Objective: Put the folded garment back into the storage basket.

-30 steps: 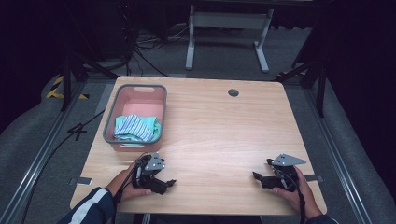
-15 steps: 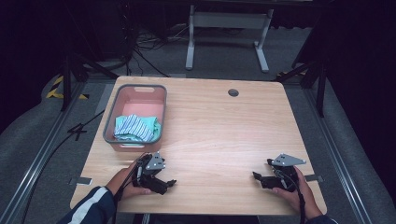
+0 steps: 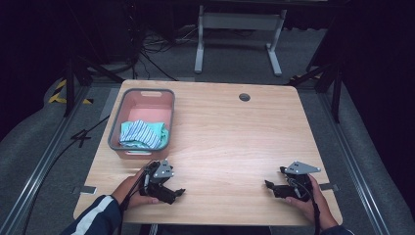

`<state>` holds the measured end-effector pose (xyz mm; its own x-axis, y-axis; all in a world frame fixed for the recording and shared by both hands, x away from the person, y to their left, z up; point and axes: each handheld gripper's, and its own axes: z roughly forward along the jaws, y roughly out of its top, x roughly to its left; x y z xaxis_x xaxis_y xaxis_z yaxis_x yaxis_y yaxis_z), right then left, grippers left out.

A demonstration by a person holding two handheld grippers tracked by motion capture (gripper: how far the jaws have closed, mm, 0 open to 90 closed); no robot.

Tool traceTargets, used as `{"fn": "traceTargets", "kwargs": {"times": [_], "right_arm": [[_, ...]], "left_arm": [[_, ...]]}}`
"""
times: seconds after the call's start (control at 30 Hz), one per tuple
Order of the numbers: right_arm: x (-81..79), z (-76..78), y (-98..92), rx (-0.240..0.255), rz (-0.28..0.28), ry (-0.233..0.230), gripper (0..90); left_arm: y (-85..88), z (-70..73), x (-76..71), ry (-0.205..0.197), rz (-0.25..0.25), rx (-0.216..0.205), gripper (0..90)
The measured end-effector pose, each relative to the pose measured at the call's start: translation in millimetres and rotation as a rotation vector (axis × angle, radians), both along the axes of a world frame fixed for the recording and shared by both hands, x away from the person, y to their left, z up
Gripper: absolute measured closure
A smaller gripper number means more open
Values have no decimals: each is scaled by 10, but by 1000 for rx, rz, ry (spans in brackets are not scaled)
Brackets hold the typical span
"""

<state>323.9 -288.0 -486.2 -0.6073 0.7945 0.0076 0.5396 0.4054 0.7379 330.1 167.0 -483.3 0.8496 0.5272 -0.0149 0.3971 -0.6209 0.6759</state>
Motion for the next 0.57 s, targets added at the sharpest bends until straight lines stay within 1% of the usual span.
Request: {"fn": "traceTargets", "kwargs": {"times": [0.33, 0.37, 0.43, 0.47, 0.57], "right_arm": [[5, 0, 0, 2, 2, 1, 181], [5, 0, -1, 2, 3, 1, 181], [5, -1, -6, -1, 7, 0, 181], [4, -1, -7, -2, 8, 0, 181], [6, -2, -9, -2, 10, -2, 180]], "left_arm": [[-1, -2, 1, 1, 1, -3, 83], [-5, -4, 9, 3, 6, 1, 75], [-14, -9, 22, 10, 31, 11, 26], [-18, -11, 28, 16, 35, 12, 4], [-18, -12, 27, 19, 38, 12, 0]]}}
